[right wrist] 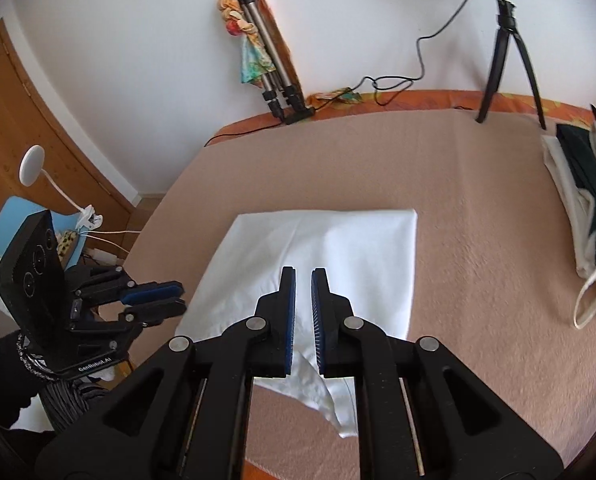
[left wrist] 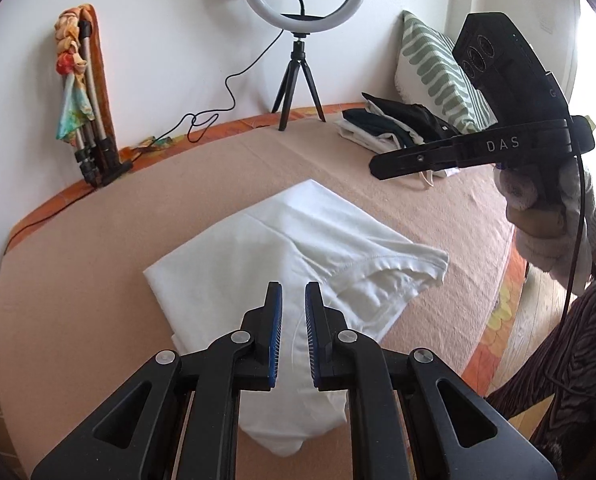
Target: Fold small clothes
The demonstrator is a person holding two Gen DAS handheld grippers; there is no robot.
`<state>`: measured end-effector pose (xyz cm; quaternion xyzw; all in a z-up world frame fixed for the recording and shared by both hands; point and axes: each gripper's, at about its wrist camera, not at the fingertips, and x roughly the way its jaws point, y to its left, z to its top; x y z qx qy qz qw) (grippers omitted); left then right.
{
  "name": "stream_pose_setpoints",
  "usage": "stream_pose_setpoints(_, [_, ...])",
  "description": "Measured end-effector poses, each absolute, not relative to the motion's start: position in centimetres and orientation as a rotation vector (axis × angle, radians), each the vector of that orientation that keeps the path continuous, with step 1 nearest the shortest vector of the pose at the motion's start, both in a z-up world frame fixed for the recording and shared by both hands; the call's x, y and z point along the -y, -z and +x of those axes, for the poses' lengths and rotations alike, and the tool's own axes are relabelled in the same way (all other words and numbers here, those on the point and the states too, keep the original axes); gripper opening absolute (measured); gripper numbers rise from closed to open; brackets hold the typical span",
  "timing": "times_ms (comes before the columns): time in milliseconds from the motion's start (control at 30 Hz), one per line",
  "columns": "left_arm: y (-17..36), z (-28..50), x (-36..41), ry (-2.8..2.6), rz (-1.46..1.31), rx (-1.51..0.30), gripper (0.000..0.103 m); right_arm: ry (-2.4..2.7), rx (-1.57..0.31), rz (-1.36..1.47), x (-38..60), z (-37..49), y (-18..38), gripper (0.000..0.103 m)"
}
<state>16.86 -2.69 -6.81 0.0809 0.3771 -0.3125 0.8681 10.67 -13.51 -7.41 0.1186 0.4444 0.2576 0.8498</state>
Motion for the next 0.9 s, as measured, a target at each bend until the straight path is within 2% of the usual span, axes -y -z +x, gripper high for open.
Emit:
stream_pose_setpoints(300, [9.9,23.9,4.7,0.677,0.051,-0.92,0.01,-0.607,-1.052,0.222,9.5,17.2,12.8,0.009])
stream_pose_setpoints(433, [13.8,23.6,5.4,0.687,0.133,-1.03,0.01,-0.602,-1.131,0.172,8.9,16.5,16.4,0.009])
stream_pose_setpoints(467, [13.8,22.9,5.3,0.699,0.145,-0.984,0.01,-0.604,-1.129,0.158,8.9,16.3,16.8,0.005])
stream_pose_setpoints(733, [11.6,20.8,3.4,0.652,0.187,-0.928,0.01,-0.602,-1.057,0.2,11.4,17.8,13.6,0.008])
stream_pose_setpoints(900, [13.3,20.5,1.8,0.612,0.191,-0.974,0.01,-0.568,-1.095,0.183,11.0,20.3,14.9,0.008])
